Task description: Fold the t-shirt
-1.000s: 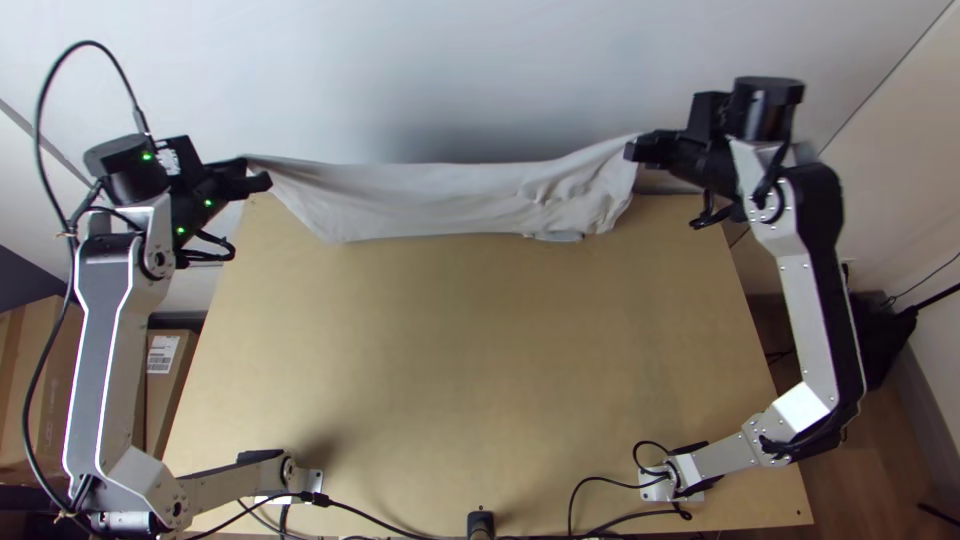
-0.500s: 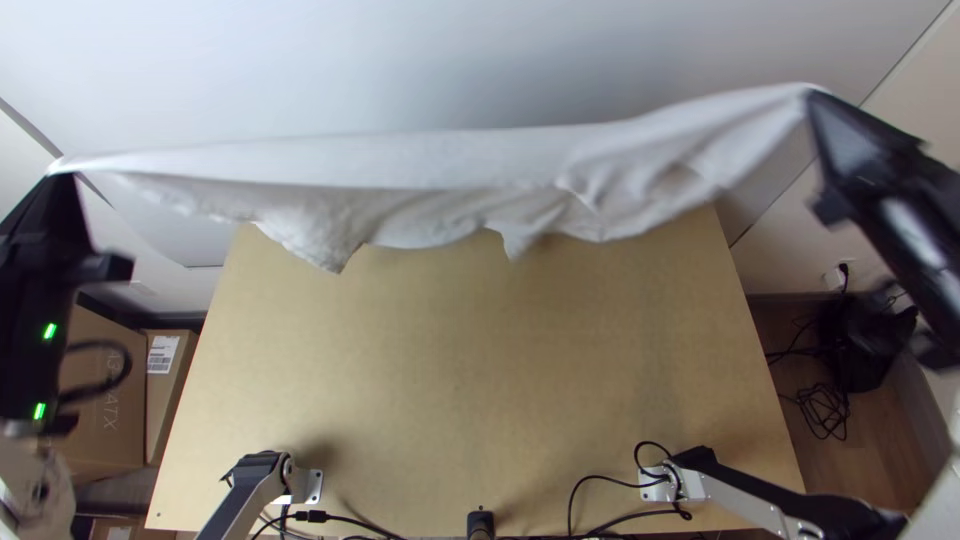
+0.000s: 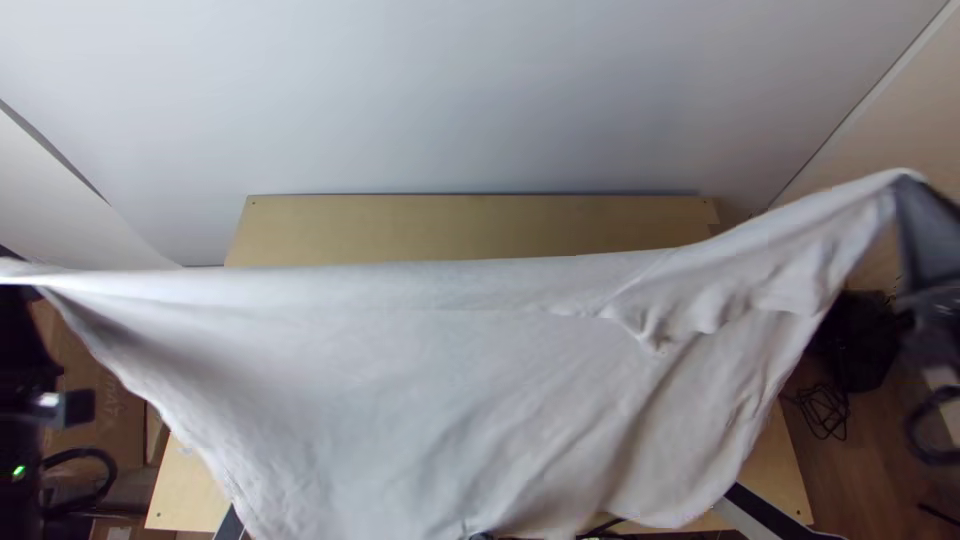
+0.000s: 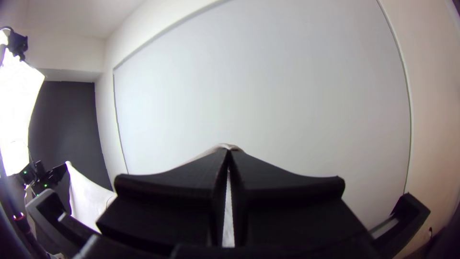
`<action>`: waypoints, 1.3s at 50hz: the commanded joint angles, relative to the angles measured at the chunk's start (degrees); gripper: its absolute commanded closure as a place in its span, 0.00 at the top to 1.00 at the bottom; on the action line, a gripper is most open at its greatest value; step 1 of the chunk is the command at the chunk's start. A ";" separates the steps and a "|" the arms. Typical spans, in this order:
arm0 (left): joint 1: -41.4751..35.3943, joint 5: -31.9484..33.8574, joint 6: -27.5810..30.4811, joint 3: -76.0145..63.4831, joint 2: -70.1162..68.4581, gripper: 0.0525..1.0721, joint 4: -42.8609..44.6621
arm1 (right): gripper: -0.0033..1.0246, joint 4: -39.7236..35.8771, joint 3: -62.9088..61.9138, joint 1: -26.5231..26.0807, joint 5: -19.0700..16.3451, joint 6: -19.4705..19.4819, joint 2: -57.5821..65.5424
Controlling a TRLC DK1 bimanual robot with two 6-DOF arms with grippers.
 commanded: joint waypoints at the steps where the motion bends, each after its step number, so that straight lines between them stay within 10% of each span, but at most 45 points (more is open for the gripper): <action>1: -0.55 -0.55 -4.23 -11.10 -0.14 0.02 0.90 | 0.02 1.51 -14.96 2.84 0.45 2.43 -1.38; 11: -3.01 -0.20 -7.83 -43.80 -3.22 0.02 12.50 | 0.02 15.92 -53.10 7.41 0.54 2.70 -8.50; 23: -5.65 -0.55 -10.47 -57.95 11.72 0.02 26.83 | 0.02 35.52 -70.59 -1.11 -3.33 4.19 1.52; 45: -3.28 -0.73 -9.76 -49.34 46.70 0.02 44.76 | 0.02 48.35 -59.25 -8.85 -6.67 4.81 35.00; 65: -1.96 -0.73 -11.35 -22.53 51.80 0.02 34.30 | 0.02 46.60 -34.82 -11.40 -6.58 2.43 43.00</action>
